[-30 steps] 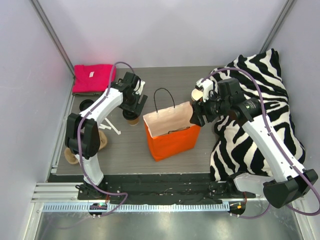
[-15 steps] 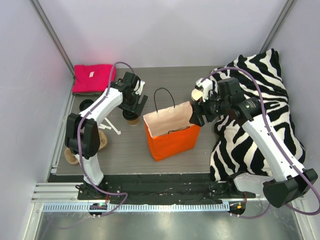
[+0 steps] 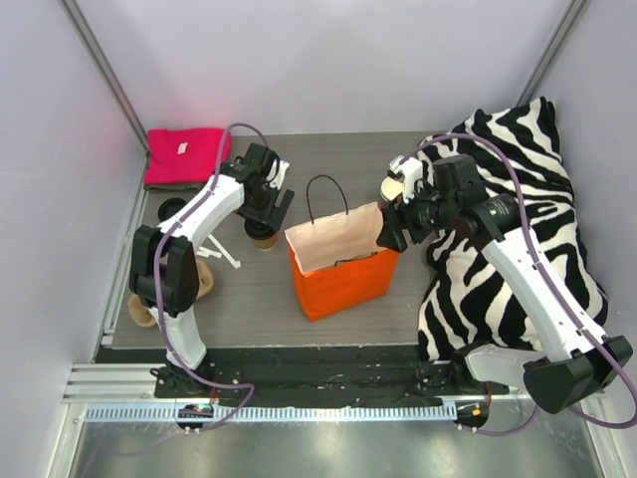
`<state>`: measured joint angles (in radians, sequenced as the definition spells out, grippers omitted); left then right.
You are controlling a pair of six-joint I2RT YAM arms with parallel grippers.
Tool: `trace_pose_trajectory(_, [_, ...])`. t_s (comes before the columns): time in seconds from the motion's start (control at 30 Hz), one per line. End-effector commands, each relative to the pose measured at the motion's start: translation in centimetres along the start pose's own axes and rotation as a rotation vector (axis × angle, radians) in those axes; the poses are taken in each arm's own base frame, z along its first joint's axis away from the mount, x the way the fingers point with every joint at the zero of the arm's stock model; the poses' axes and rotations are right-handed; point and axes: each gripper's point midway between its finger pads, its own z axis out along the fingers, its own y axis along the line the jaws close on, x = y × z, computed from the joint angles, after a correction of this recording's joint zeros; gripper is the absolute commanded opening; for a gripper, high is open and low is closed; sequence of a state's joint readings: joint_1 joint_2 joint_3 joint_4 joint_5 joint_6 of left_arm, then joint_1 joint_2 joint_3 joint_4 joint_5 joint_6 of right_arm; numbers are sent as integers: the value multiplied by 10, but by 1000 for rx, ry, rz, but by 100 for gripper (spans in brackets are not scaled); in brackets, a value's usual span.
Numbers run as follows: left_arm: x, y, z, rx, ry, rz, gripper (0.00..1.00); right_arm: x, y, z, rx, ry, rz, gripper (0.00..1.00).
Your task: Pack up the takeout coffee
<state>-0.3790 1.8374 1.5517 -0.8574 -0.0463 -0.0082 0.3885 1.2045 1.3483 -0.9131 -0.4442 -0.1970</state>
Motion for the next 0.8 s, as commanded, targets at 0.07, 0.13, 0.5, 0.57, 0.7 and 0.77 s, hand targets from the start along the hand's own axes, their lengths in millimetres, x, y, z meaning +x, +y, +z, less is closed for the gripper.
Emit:
trace_pose_trajectory(0.07, [-5,0,-3,15,-15,20,85,-13,1,-6,-3,-36,-23,71])
trace_pose_trajectory(0.13, [-2,-1,-1,17,-9,25,83,-14,1,-6,-5,-36,-24,71])
trace_pose_trajectory(0.5, [-7,0,-14,23,-29,35,80,-14,2,-5,-10,-37,-23,71])
trace_pose_trajectory(0.57, [-7,0,-17,26,-28,37,84,-14,3,-5,-13,-38,-23,72])
trace_pose_trajectory(0.7, [-10,-1,-23,28,-40,37,91,-15,3,-6,-16,-40,-24,72])
trace_pose_trajectory(0.77, [-12,0,-25,28,-45,38,93,-15,3,-6,-17,-40,-24,73])
